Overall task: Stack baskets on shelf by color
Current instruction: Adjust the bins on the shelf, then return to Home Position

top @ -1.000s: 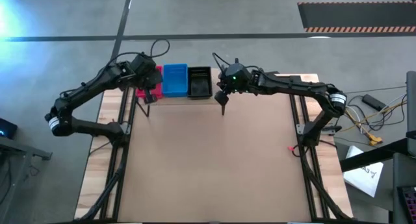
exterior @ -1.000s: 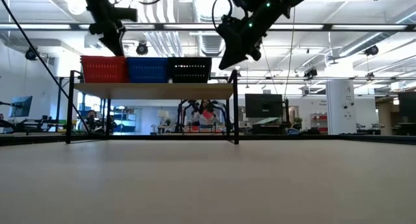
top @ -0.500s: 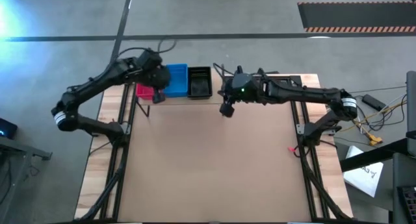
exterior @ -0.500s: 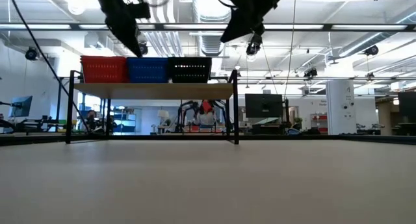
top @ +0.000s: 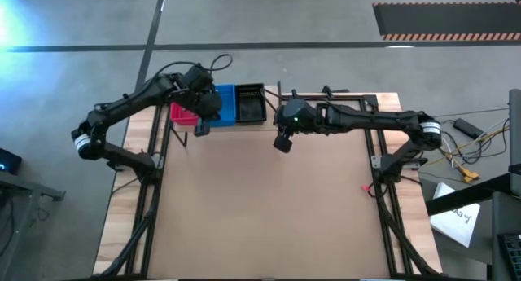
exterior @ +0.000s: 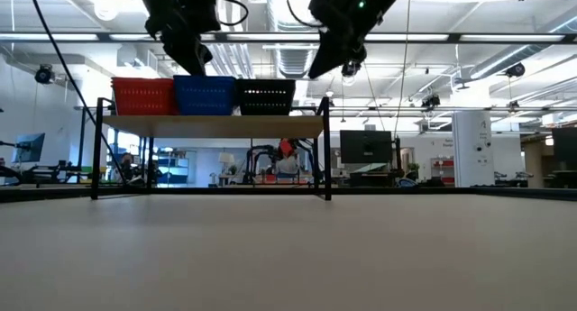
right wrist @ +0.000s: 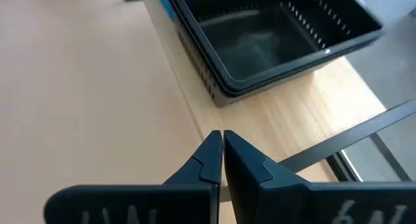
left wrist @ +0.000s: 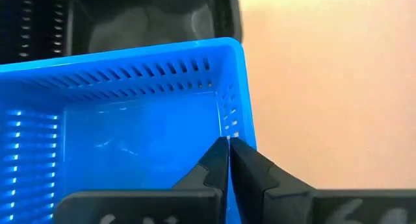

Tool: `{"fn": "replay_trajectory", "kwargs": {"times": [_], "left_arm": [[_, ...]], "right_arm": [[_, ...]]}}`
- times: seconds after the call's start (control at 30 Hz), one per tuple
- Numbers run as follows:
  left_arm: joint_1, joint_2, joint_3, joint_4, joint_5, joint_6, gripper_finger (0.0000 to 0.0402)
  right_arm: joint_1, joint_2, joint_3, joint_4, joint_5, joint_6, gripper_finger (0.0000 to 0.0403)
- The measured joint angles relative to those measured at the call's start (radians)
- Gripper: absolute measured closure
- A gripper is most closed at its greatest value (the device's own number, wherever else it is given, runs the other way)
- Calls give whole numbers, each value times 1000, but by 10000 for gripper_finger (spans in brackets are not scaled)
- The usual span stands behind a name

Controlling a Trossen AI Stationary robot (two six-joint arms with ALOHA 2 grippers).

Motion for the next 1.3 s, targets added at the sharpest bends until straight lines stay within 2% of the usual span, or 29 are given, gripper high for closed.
{"fn": "replay_trajectory", "kwargs": {"times": [0.1, 0.27, 0.47, 0.63, 0.8, 1.0, 1.17, 1.3], "left_arm": [[-1, 0, -1, -2, 3, 1, 402], [0, -13, 20, 5, -17, 22, 402], [-1, -66, 44, 10, -121, 50, 402], [-1, -134, 63, 16, -188, 50, 402], [-10, -217, 65, 63, -189, -2, 402], [-16, -295, 61, 61, -189, -81, 402], [-20, -345, 42, 59, -189, -133, 402], [-32, -391, 25, 60, -189, -191, 402]], "right_arm": [[-21, 38, -1, 6, 22, 1, 394], [-68, 98, -2, 68, 137, 0, 394], [-111, 135, -2, 168, 83, -37, 394], [-105, 134, -2, 172, 20, -44, 394], [-100, 122, -2, 180, 8, -40, 394], [-94, 111, -2, 179, -105, -45, 394], [-94, 89, -2, 141, -54, -39, 394], [-81, 16, -32, 97, -49, -37, 394]]}}
